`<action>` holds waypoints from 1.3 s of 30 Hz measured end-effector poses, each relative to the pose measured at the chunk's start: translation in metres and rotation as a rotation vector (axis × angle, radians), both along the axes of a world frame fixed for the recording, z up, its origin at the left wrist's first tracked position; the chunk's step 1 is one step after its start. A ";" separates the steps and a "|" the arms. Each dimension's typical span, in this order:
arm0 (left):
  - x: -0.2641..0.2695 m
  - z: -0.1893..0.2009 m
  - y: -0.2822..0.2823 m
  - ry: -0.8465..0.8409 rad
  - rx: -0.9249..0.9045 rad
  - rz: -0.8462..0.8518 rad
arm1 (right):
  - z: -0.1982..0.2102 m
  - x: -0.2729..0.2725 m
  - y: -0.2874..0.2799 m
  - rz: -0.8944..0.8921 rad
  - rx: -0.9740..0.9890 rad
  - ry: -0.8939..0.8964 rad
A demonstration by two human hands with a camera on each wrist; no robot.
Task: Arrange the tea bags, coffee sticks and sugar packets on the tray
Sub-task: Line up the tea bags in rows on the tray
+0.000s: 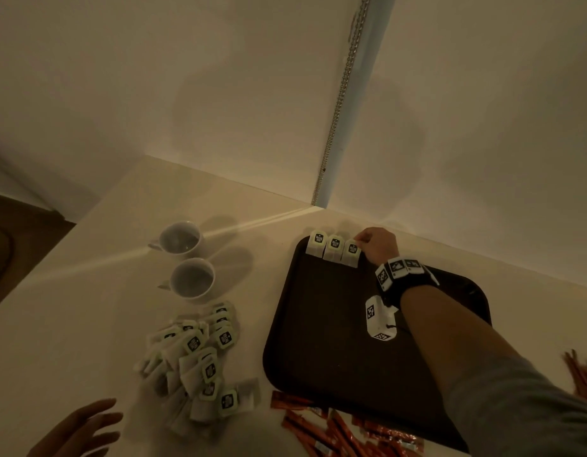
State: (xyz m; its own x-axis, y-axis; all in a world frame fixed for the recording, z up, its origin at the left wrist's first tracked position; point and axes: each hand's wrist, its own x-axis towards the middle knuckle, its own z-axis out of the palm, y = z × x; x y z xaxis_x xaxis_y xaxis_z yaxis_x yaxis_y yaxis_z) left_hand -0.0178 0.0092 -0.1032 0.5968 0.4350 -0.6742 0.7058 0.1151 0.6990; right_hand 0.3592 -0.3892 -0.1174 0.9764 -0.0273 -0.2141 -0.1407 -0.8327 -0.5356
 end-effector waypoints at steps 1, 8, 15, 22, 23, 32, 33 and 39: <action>-0.002 0.002 -0.003 -0.005 -0.003 0.011 | 0.001 -0.001 0.001 -0.008 -0.004 -0.006; -0.003 0.012 -0.018 -0.022 -0.064 0.027 | 0.031 -0.067 0.070 0.294 0.170 -0.115; -0.002 0.010 -0.031 -0.092 -0.024 -0.027 | 0.010 -0.151 0.160 0.813 0.128 0.140; -0.013 0.012 -0.028 -0.127 -0.024 -0.042 | -0.012 -0.170 0.193 0.831 -0.029 0.097; -0.015 0.012 -0.026 -0.130 -0.024 -0.043 | -0.013 -0.170 0.195 0.822 -0.033 0.083; -0.017 0.018 -0.021 -0.201 -0.001 -0.061 | 0.001 -0.164 0.184 0.757 0.152 0.193; -0.015 0.022 -0.021 -0.217 0.003 -0.072 | 0.006 -0.162 0.181 0.746 0.181 0.202; 0.018 0.059 -0.032 -0.376 0.008 -0.155 | 0.057 -0.142 0.155 0.718 0.249 0.250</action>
